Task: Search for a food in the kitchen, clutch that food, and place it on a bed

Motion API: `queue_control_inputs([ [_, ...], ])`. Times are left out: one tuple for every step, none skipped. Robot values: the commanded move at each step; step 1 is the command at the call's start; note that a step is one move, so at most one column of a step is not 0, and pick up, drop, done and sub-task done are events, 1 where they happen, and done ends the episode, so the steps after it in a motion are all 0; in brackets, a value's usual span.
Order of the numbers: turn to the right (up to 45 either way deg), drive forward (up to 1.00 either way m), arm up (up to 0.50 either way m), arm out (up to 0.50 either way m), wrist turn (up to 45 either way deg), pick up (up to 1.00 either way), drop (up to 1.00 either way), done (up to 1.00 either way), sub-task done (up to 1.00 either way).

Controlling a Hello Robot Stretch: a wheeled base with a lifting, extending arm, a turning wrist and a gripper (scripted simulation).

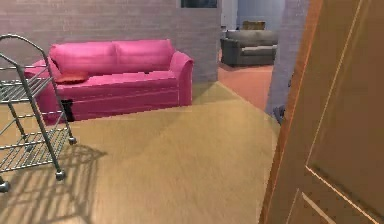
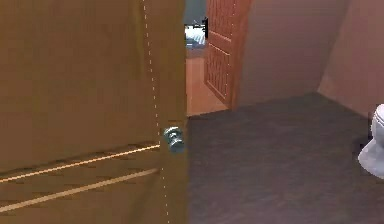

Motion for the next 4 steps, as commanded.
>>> queue_control_inputs([
  [0.0, 0.95, 0.0, 0.0, 0.0, 0.0, 0.0, 0.0, 0.0],
  [6.0, 0.0, 0.0, 0.0, 0.0, 0.0, 0.0, 0.0, 0.0],
  [0.0, 0.35, 0.0, 0.0, 0.0, 0.0, 0.0, 0.0, 0.0],
  [9.0, 0.0, 0.0, 0.0, 0.0, 0.0, 0.0, 0.0, 0.0],
])
